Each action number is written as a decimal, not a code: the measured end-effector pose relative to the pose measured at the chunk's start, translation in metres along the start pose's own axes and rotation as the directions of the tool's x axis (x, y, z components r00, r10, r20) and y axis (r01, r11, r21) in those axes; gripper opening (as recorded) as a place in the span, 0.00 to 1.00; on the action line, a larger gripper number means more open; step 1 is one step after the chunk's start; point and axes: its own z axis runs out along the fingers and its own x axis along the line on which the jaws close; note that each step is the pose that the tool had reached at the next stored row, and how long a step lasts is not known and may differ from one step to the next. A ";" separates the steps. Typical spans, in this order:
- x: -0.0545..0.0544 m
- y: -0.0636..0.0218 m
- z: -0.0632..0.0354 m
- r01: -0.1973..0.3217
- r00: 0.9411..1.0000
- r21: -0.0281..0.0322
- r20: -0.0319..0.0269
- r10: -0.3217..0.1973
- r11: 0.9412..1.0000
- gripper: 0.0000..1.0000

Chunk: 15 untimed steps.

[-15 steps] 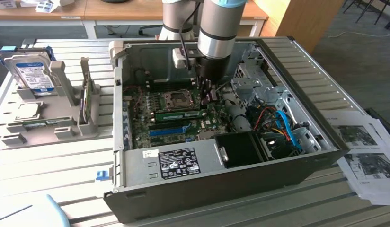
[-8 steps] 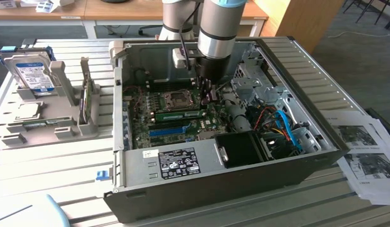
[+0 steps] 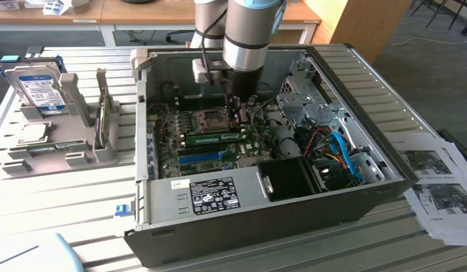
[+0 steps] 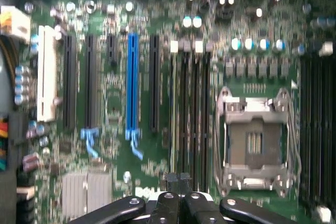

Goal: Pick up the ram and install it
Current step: 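Press down the ram until it locks into place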

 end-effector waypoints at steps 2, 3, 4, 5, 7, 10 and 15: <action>0.000 0.0076 0.0002 0.000 1.000 0.000 0.000 0.000 1.000 0.09; 0.000 0.0112 0.0002 0.000 1.000 0.000 0.000 0.000 1.000 0.09; 0.000 0.0149 0.0003 0.000 1.000 0.000 0.000 0.000 1.000 0.09; 0.000 0.0181 0.0003 0.000 1.000 0.000 0.000 0.000 1.000 0.09; 0.000 0.0248 0.0004 0.000 1.000 0.000 0.000 0.000 1.000 0.09; 0.000 0.0345 0.0006 0.000 1.000 0.000 0.000 0.000 1.000 0.09; 0.001 0.0483 0.0007 0.000 1.000 0.000 0.000 0.000 1.000 0.09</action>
